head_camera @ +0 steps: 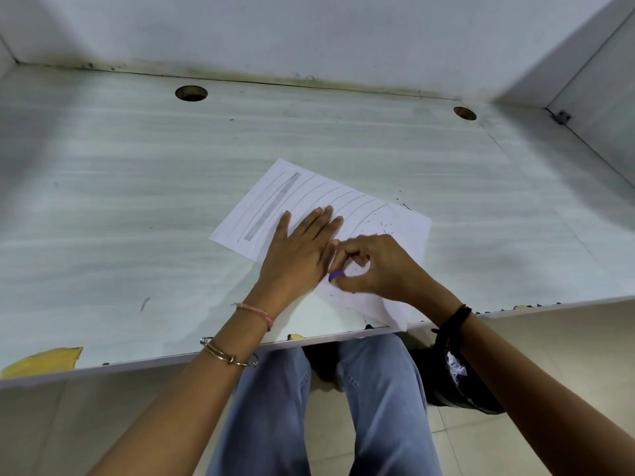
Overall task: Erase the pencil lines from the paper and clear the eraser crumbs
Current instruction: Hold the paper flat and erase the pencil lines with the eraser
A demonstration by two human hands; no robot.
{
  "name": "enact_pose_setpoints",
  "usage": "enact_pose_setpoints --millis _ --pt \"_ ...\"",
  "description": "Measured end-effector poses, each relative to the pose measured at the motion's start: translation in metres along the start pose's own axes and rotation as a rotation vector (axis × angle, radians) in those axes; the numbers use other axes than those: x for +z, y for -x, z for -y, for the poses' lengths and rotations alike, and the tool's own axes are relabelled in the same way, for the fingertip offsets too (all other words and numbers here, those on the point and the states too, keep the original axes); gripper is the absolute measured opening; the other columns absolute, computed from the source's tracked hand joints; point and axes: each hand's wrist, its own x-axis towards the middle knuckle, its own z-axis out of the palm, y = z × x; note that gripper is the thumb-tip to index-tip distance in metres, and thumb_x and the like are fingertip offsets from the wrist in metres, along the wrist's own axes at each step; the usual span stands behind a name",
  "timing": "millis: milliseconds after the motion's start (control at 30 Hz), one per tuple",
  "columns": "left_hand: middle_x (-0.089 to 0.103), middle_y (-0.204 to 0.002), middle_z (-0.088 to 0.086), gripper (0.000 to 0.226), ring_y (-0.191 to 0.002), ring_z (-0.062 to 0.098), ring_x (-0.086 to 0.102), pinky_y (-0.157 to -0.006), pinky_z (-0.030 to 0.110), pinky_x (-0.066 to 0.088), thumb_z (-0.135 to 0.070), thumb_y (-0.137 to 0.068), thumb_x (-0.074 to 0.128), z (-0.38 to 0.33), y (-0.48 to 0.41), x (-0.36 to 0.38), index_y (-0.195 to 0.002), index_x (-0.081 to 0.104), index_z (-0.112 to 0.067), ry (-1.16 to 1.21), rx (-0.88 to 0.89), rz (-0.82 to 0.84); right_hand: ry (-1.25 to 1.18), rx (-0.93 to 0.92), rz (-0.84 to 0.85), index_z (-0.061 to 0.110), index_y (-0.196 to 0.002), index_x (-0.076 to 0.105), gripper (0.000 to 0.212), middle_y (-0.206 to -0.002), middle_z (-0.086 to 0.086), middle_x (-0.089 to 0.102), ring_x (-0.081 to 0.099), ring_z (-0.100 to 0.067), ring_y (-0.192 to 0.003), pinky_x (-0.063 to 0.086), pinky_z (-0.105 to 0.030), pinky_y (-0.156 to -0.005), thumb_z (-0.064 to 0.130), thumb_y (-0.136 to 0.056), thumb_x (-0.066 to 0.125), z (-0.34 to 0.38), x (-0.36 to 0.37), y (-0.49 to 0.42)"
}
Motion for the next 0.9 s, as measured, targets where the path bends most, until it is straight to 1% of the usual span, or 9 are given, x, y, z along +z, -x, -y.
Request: enact_pose_setpoints --millis 67,200,367,500,533,633,667,800,900 --pt "-0.007 -0.163 -0.005 0.057 -0.15 0.01 -0.008 -0.12 0.048 -0.007 -0.044 -0.105 0.018 0.0004 0.0001 0.0003 -0.155 -0.001 -0.027 -0.02 0.007 0.005 -0.016 0.002 -0.06 0.009 -0.069 0.07 0.01 -0.064 0.028 0.062 0.051 -0.003 -0.064 0.035 -0.008 -0.062 0.0 -0.068 0.075 0.0022 0.0027 -0.0013" --pt "-0.003 -0.163 -0.009 0.053 -0.149 0.007 -0.006 -0.12 0.045 -0.008 -0.04 -0.104 0.01 0.0004 0.0 0.0016 -0.156 0.004 -0.029 0.044 -0.004 -0.032 -0.019 -0.02 0.116 0.012 -0.072 0.072 0.01 -0.068 0.016 0.067 0.051 -0.001 -0.062 0.036 -0.012 -0.063 0.004 -0.07 0.077 0.0042 0.0018 0.0042" --pt "-0.006 -0.163 -0.006 0.055 -0.15 0.01 -0.007 -0.12 0.047 -0.008 -0.043 -0.105 0.017 0.002 -0.0005 0.0025 -0.155 0.001 -0.028 -0.01 0.008 -0.006 -0.035 0.005 -0.061 0.009 -0.07 0.069 0.011 -0.067 0.026 0.064 0.049 -0.012 -0.061 0.035 -0.012 -0.06 0.0 -0.068 0.075 0.0017 0.0037 -0.0003" --pt "-0.002 -0.163 -0.009 0.052 -0.149 0.008 -0.005 -0.12 0.045 -0.007 -0.039 -0.105 0.011 0.0003 0.0002 0.0022 -0.156 0.005 -0.029 0.053 -0.001 -0.036 -0.024 -0.014 0.149 0.012 -0.073 0.072 0.01 -0.07 0.015 0.068 0.051 -0.001 -0.062 0.036 -0.015 -0.063 0.005 -0.07 0.077 0.0037 -0.0007 0.0056" --pt "-0.003 -0.163 -0.008 0.053 -0.149 0.008 -0.006 -0.12 0.045 -0.008 -0.039 -0.105 0.012 0.0004 0.0003 0.0022 -0.156 0.004 -0.029 0.043 -0.005 -0.027 -0.018 -0.006 0.137 0.012 -0.073 0.072 0.009 -0.07 0.017 0.067 0.052 0.0 -0.063 0.037 -0.015 -0.063 0.005 -0.07 0.077 0.0023 -0.0012 0.0043" --pt "-0.004 -0.164 -0.007 0.053 -0.15 0.009 -0.006 -0.12 0.046 -0.008 -0.04 -0.106 0.016 0.0012 -0.0005 0.0017 -0.156 0.002 -0.028 -0.001 0.0 -0.016 -0.027 0.007 -0.054 0.009 -0.07 0.07 0.009 -0.065 0.025 0.063 0.05 -0.002 -0.061 0.035 -0.009 -0.06 0.001 -0.07 0.076 0.0005 0.0016 0.0006" --pt "-0.004 -0.164 -0.007 0.053 -0.15 0.009 -0.006 -0.12 0.046 -0.008 -0.04 -0.106 0.016 0.0011 -0.0003 0.0018 -0.156 0.002 -0.028 0.006 0.002 -0.023 -0.028 -0.013 -0.056 0.009 -0.069 0.07 0.011 -0.065 0.024 0.063 0.048 -0.004 -0.06 0.035 -0.01 -0.059 0.0 -0.069 0.075 0.0009 0.0028 0.0015" --pt "-0.002 -0.163 -0.009 0.052 -0.149 0.007 -0.006 -0.12 0.043 -0.01 -0.039 -0.105 0.01 0.0008 0.0009 0.0018 -0.156 0.005 -0.03 0.052 -0.004 -0.034 -0.025 -0.019 0.164 0.015 -0.073 0.072 0.011 -0.07 0.012 0.069 0.047 -0.005 -0.059 0.038 -0.023 -0.062 0.006 -0.069 0.077 0.0027 0.0003 0.0061" --pt "-0.005 -0.163 -0.008 0.054 -0.149 0.008 -0.007 -0.12 0.045 -0.009 -0.042 -0.105 0.014 0.0015 -0.0003 0.0025 -0.156 0.001 -0.029 0.011 -0.006 -0.01 -0.037 0.014 -0.016 0.009 -0.071 0.071 0.009 -0.065 0.021 0.065 0.048 -0.003 -0.059 0.035 -0.011 -0.06 0.002 -0.069 0.076 -0.001 0.0012 0.0009"
